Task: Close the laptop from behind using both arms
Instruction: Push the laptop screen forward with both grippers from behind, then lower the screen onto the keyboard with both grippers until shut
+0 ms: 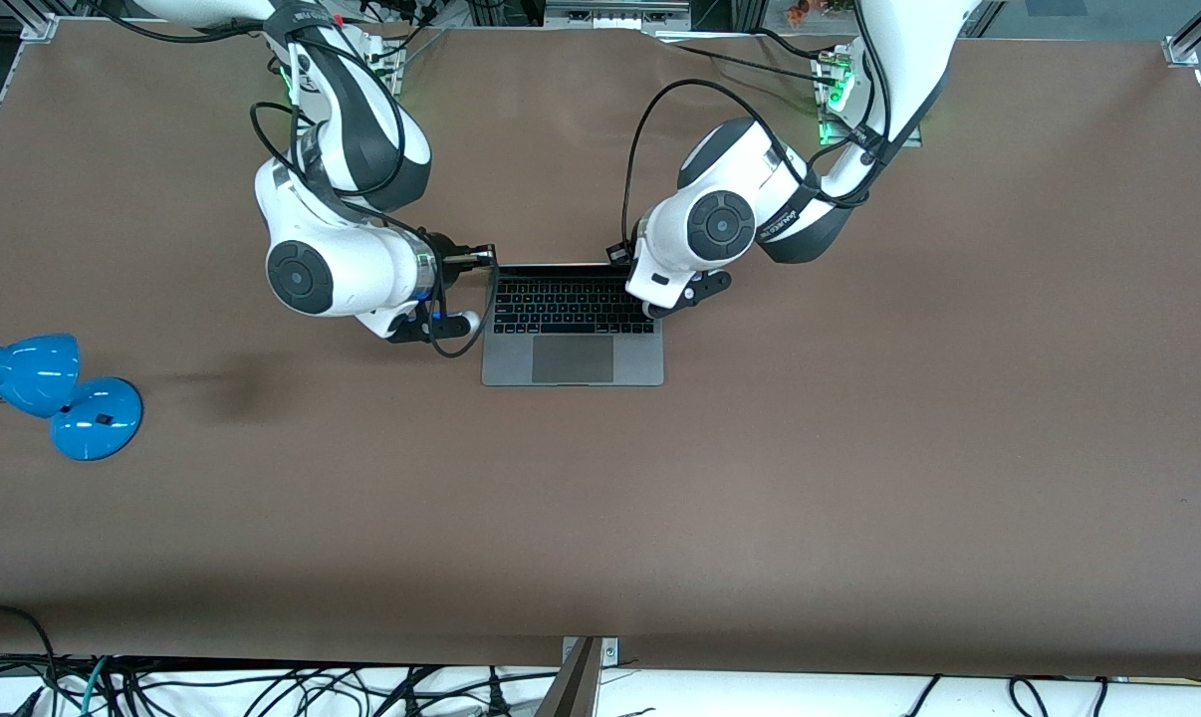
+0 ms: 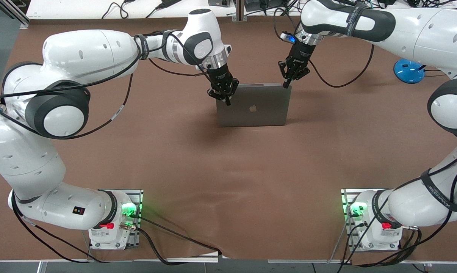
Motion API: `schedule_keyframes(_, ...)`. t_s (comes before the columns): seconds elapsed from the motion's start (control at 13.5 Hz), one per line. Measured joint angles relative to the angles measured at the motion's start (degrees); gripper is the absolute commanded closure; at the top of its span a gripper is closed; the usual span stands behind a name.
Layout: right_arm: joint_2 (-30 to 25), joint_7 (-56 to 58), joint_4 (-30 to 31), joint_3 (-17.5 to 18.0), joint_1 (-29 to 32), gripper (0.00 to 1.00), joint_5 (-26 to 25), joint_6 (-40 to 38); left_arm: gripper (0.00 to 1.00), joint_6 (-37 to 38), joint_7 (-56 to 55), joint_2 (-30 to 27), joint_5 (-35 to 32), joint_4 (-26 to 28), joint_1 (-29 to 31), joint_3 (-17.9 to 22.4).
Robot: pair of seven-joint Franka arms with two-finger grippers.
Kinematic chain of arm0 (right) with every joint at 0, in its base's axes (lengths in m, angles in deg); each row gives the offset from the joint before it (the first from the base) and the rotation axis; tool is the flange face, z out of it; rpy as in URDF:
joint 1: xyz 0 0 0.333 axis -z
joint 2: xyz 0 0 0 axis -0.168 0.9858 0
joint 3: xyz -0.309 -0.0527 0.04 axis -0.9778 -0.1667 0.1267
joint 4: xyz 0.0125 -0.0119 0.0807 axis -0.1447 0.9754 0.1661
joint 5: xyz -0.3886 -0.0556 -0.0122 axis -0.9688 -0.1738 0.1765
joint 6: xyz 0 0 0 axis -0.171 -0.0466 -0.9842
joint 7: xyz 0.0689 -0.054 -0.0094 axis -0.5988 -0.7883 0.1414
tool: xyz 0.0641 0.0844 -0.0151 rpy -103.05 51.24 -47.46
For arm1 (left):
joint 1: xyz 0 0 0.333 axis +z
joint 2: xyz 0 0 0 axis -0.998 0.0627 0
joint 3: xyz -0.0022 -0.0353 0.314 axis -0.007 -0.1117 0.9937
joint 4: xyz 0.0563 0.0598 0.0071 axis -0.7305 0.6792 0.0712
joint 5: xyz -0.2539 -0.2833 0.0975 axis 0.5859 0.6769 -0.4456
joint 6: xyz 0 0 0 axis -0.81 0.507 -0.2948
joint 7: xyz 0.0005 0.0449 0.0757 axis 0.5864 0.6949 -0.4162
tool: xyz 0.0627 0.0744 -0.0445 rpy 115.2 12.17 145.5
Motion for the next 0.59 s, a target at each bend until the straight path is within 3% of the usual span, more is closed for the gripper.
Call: schedule_keyframes(0.59,1.43,2.48,0.00,0.00,-0.07,1.00,-0.76,3.84,1.00,0.00,0.00,4.49,-2.75,-3.53,-0.02,0.12)
